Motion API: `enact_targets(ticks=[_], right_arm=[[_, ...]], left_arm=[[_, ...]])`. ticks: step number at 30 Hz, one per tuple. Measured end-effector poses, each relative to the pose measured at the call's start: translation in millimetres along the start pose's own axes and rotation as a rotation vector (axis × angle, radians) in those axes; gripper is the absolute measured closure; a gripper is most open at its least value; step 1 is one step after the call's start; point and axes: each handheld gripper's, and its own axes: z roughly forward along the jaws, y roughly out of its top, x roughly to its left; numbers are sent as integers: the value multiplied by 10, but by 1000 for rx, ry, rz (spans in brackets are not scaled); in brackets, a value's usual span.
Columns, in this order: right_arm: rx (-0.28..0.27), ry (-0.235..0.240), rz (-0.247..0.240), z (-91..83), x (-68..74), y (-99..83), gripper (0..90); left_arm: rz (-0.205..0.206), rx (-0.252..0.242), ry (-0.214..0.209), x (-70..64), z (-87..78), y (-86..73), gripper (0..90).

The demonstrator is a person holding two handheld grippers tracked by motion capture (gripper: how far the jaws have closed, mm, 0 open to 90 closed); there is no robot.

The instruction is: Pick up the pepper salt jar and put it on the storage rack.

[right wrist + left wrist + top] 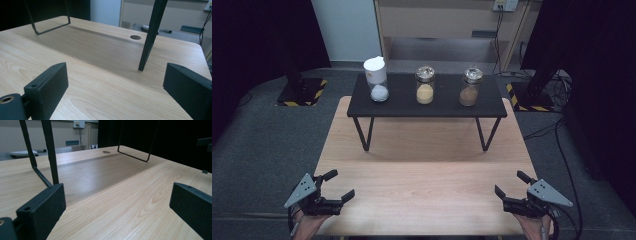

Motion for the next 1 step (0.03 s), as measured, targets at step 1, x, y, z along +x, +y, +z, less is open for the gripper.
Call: enact_targets(ticks=[1], right_arm=[[1, 0, 0, 0, 1, 1, 66]], left_arm=[[0, -1, 0, 0, -1, 0, 0]])
